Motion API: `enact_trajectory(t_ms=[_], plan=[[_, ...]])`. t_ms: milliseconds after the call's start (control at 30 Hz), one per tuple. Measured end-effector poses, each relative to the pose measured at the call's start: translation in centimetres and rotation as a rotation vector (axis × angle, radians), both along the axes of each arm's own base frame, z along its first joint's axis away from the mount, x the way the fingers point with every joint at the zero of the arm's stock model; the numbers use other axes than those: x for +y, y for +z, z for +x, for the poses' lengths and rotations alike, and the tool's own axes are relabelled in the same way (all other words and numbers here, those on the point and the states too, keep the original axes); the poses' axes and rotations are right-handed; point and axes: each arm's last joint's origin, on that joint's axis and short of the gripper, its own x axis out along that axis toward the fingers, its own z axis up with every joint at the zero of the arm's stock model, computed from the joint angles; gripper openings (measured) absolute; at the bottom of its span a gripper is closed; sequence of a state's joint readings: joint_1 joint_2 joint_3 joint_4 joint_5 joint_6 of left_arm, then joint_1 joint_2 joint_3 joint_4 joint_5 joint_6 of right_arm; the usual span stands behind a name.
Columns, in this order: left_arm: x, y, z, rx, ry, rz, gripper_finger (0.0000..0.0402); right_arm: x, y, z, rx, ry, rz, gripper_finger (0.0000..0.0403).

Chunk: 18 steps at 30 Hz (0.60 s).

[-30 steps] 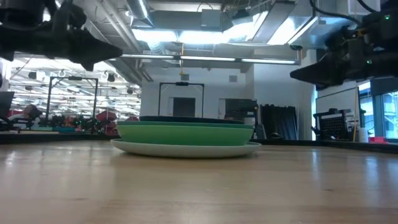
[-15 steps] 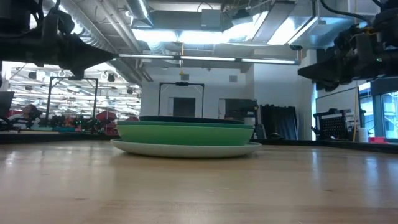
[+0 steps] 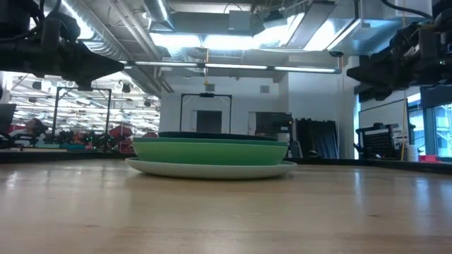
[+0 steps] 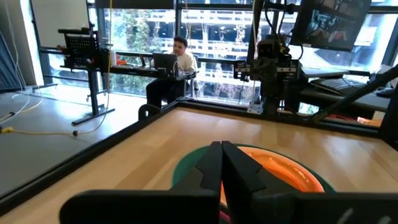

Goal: Stack plastic plates
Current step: Return to Home Position

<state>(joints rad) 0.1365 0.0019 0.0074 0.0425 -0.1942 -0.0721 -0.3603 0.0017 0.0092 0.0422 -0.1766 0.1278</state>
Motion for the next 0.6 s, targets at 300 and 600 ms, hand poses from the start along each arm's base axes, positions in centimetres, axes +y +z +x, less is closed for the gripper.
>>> enact_trajectory(t_ms=[300, 600], plan=[[0.05, -0.02, 0.01, 0.005, 0.015, 0.006, 0.0, -0.18, -0.19, 0.04, 0.014, -0.051, 0.036, 0.0002], [0.05, -0.02, 0.02, 0.003, 0.015, -0.003, 0.0, -0.19, -0.19, 0.04, 0.016, -0.055, 0.035, 0.0002]])
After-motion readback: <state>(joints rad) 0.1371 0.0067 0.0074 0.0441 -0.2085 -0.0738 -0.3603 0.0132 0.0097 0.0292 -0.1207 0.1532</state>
